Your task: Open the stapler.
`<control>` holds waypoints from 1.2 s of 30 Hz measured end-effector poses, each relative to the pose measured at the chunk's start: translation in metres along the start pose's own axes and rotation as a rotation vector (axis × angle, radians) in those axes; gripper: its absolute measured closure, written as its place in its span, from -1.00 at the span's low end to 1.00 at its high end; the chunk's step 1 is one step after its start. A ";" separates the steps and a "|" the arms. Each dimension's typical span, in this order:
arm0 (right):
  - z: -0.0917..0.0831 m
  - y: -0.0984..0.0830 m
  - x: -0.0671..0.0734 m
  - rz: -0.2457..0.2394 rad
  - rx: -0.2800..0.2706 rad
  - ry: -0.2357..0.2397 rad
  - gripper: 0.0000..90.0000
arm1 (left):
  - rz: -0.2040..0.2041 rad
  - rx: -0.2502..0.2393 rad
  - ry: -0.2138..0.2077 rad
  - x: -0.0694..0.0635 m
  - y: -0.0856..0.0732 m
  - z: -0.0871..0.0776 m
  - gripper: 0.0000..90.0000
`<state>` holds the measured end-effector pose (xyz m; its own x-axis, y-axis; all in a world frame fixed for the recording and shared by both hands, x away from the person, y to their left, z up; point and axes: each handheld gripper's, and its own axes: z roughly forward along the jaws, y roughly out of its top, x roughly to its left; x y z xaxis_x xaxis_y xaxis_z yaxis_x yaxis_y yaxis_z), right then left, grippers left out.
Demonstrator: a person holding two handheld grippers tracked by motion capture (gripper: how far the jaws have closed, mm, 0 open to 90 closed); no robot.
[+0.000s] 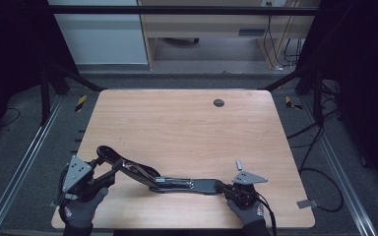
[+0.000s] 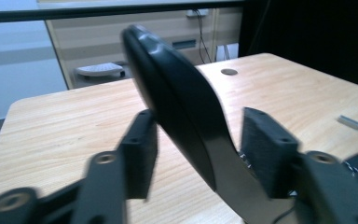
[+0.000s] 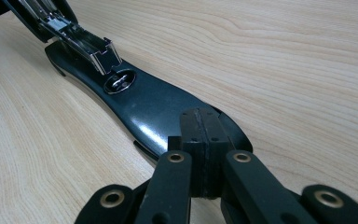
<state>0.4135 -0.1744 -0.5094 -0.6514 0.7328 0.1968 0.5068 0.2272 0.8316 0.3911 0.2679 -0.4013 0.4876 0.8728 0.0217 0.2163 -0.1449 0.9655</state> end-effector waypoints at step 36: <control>-0.020 0.009 -0.010 -0.019 -0.059 -0.102 0.87 | 0.021 0.205 0.002 0.006 -0.063 0.009 -0.08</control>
<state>0.4134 -0.1928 -0.4932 -0.5984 0.7907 0.1291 0.4586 0.2059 0.8645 0.3878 0.2784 -0.4646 0.4919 0.8696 0.0423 0.3738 -0.2548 0.8919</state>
